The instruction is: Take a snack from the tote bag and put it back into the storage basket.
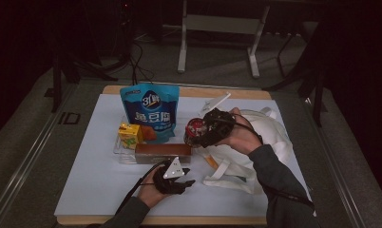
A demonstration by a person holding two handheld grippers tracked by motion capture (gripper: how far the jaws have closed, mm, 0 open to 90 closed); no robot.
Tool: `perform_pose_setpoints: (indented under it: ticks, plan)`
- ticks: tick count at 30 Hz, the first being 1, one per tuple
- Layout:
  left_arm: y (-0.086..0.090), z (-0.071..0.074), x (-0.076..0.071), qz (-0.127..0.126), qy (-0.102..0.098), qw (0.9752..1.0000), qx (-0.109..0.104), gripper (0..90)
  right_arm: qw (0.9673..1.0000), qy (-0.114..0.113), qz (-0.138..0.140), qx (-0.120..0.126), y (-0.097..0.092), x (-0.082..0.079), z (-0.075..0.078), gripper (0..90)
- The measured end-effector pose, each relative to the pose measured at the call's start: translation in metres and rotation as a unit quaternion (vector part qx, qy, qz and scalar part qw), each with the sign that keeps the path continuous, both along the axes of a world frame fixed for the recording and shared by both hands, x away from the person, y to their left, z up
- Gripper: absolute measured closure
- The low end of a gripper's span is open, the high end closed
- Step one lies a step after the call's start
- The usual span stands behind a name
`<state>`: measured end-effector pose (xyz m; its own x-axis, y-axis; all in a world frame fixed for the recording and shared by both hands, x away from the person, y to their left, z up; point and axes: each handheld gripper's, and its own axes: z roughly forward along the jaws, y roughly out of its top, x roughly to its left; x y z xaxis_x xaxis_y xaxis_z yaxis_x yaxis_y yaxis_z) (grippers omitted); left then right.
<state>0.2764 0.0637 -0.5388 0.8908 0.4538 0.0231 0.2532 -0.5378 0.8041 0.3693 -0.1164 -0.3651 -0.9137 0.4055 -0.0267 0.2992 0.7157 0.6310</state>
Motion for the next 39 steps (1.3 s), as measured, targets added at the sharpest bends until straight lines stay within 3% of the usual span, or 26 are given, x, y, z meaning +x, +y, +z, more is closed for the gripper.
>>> perform_pose_setpoints:
  ticks: [26,39]
  plan:
    - [0.0,0.0,0.0,-0.002,0.001,1.0,-0.001,52.7,0.9999,0.0,-0.01,0.005,0.026,0.014,0.002,25.3]
    - [0.0,0.0,0.0,-0.001,0.001,1.0,-0.002,52.8,0.9997,0.008,-0.02,0.008,0.037,0.021,-0.004,25.3]
